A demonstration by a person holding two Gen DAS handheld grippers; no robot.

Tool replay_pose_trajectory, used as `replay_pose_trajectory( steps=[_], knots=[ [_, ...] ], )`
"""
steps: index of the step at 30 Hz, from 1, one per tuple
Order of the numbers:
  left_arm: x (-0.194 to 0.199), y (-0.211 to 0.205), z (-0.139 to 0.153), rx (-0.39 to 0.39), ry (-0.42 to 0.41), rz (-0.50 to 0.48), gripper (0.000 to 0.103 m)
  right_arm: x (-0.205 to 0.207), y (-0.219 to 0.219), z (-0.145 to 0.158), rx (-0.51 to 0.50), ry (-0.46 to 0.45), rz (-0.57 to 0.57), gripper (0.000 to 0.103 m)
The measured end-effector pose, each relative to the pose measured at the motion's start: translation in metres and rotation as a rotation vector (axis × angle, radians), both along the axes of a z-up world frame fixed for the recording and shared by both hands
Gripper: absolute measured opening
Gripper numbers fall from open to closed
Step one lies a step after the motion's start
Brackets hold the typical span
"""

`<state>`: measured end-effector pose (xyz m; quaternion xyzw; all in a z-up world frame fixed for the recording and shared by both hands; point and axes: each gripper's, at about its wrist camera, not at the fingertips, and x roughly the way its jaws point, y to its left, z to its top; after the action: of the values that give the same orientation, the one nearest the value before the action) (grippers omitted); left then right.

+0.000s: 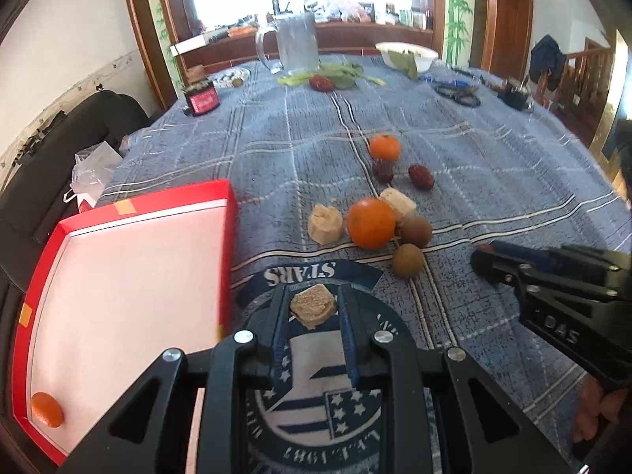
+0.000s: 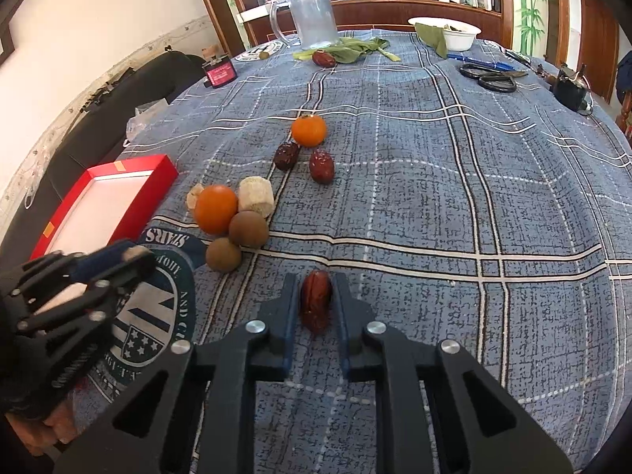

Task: Organize fruits
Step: 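Grasp a beige cube piece with the left tool while the right tool grasps a red date, then carry the beige piece and red date into the tray and release both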

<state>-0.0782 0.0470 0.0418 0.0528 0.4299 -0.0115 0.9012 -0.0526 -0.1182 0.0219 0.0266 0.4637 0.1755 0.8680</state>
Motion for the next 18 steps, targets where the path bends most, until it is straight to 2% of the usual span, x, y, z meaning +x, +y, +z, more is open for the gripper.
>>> replay_pose_trajectory(
  steps=[8,18],
  knots=[
    [-0.027,0.031,0.018,-0.078,-0.046,0.031,0.024,-0.014,0.006,0.005,-0.054,-0.041,-0.014,0.019],
    [-0.048,0.055,0.017,-0.069,-0.072,0.082,0.024,-0.033,0.030,0.010,-0.038,-0.045,0.042,0.019]
  ],
)
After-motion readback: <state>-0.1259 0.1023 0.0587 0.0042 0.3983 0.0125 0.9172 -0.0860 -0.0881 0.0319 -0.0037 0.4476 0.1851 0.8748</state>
